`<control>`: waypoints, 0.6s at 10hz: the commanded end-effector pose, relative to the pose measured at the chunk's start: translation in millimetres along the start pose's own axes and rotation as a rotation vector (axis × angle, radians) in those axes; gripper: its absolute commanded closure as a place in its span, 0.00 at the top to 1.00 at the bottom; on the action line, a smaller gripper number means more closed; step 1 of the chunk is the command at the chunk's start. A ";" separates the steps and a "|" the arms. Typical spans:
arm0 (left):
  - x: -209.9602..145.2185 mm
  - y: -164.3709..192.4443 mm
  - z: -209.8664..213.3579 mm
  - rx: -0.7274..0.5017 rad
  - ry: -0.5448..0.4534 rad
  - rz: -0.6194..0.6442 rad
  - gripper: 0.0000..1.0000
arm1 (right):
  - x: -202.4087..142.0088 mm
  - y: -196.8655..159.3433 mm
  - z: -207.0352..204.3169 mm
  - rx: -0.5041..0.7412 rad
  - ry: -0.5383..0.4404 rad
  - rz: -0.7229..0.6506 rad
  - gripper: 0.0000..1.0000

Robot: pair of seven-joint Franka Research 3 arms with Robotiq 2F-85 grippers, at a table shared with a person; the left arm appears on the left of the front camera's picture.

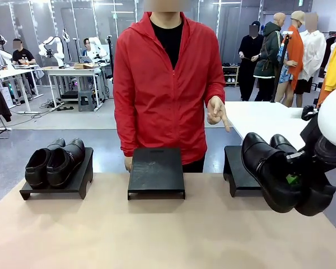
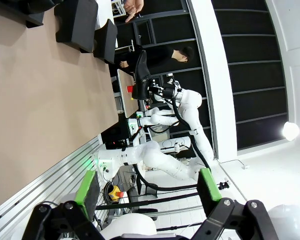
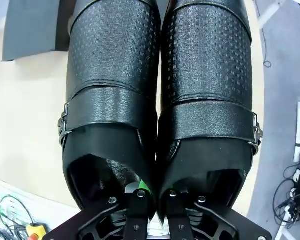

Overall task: Place the shoes on the stand as instructed by the person.
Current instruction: Pick up another pair of Shoes and place it on the Shoes Stand indicated by the person.

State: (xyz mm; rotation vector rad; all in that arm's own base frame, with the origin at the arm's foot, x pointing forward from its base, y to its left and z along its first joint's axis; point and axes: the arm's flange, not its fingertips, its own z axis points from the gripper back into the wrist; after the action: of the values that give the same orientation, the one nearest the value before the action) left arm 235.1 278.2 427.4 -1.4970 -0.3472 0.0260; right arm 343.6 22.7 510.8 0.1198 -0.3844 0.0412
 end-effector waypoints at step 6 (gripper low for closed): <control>-1.8 -2.3 0.5 -0.015 0.006 -0.020 1.00 | 30.1 -13.7 -14.5 -0.062 -0.030 -0.007 0.07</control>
State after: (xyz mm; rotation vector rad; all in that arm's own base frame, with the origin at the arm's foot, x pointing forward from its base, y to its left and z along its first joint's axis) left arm 235.0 278.2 427.4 -1.4970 -0.3474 0.0261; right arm 353.4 16.9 498.6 0.0998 -0.3663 0.0248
